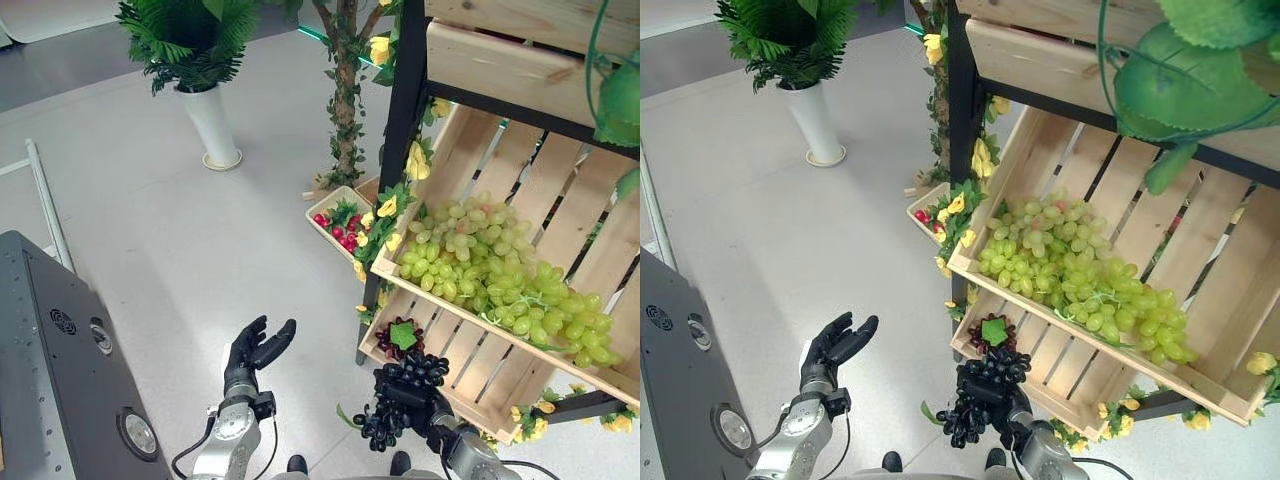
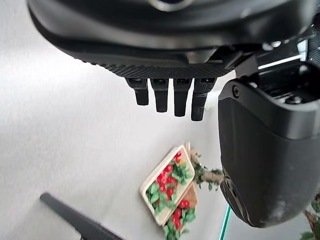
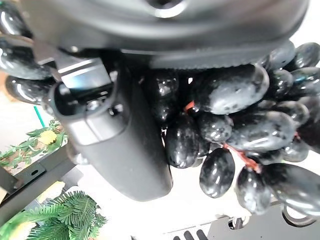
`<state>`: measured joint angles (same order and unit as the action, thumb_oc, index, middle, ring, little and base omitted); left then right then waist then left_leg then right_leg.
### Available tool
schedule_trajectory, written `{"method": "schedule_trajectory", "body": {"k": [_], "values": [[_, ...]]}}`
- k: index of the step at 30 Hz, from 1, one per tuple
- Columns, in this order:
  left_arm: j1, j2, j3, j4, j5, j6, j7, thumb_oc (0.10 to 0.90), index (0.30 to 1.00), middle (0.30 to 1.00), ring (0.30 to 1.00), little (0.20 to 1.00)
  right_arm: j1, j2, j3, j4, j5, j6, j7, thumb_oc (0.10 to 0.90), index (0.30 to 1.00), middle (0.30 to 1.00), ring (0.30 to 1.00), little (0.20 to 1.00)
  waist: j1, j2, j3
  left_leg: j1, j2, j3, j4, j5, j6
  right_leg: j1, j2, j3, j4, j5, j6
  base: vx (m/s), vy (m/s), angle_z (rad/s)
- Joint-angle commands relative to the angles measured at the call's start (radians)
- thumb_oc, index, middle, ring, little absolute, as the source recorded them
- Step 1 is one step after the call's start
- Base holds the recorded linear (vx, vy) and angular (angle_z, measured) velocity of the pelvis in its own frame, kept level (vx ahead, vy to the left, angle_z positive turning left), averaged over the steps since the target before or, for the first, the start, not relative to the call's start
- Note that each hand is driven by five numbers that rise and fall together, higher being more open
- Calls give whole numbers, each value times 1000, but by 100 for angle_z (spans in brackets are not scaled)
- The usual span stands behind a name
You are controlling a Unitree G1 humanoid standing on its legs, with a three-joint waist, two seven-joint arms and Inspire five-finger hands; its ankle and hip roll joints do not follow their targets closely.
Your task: Pick up the fruits from the basket on one side to the basket on the other side
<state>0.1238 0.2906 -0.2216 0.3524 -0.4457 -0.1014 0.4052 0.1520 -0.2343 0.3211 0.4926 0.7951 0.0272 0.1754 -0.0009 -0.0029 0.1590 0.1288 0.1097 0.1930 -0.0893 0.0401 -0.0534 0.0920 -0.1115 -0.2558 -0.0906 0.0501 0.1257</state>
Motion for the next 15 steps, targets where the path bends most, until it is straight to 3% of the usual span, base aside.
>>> {"method": "schedule_trajectory", "body": {"k": [1, 2, 3, 5, 7, 9, 10, 12, 15], "values": [[-54, 53, 36, -57, 10, -141, 40, 800, 900, 900, 900, 900, -66, 35, -24, -130, 57, -130, 19, 400, 300, 300, 300, 300, -11, -1, 9, -54, -60, -39, 87, -67, 58, -14, 10, 4, 107, -83, -94, -29, -163, -3], [-53, 49, 37, -55, 7, -145, 42, 800, 900, 900, 900, 900, -68, 33, -25, -131, 58, -130, 17, 400, 300, 300, 300, 300, -13, -4, 13, -68, -58, -36, 121, -76, 56, -21, 10, 7, 115, -85, -99, -50, -173, -3], [-49, 43, 37, -51, -6, -152, 40, 800, 900, 900, 900, 900, -68, 24, -28, -133, 52, -126, 10, 400, 300, 300, 300, 300, -17, -12, 29, -118, -49, -23, 240, -101, 48, -28, 7, 12, 126, -88, -116, -55, -151, -3], [-36, 29, 34, -56, -16, -155, 15, 800, 900, 900, 900, 900, -63, 4, -33, -130, 40, -127, 0, 400, 300, 300, 300, 300, -15, -8, 62, -242, -35, -72, 420, -20, 17, -24, 21, 31, 135, -87, -146, -47, -100, -4], [-19, 20, 26, -79, -6, -155, 16, 800, 900, 900, 900, 900, -69, -10, -37, -115, 25, -134, 11, 400, 300, 300, 300, 300, -8, 2, 78, -257, -64, -118, 387, -2, 18, -22, 27, 65, 140, -86, -144, 19, 72, -17], [-14, 9, 14, -95, -2, -165, 24, 800, 900, 900, 900, 900, -89, -15, -36, -106, 16, -139, 7, 400, 300, 300, 300, 300, 1, 15, 84, -242, -78, -155, 270, 23, 17, -24, 31, 86, 155, -96, -134, 26, 121, -51], [-28, 24, 2, -100, 8, -170, 21, 800, 900, 900, 900, 900, -114, -16, -36, -95, 0, -156, 11, 400, 300, 300, 300, 300, 1, 20, 87, -223, -69, -144, 190, -4, 30, -32, 29, 77, 189, -128, -137, 21, 84, -57], [-60, 35, 0, -84, -35, -156, -5, 800, 900, 900, 900, 900, -124, -20, -38, -88, -10, -163, -32, 400, 300, 300, 300, 300, -5, 18, 87, -229, -75, -145, 226, -42, 35, -48, 16, 72, 218, -140, -133, 46, 106, -72], [-72, 57, 7, -107, 31, -175, -1, 800, 900, 900, 900, 900, -104, -24, -54, -88, 20, -195, -36, 400, 300, 300, 300, 300, -16, 21, 86, -194, -66, -125, 202, -50, 37, -55, 6, 58, 225, -140, -129, 70, 81, -59]]}}
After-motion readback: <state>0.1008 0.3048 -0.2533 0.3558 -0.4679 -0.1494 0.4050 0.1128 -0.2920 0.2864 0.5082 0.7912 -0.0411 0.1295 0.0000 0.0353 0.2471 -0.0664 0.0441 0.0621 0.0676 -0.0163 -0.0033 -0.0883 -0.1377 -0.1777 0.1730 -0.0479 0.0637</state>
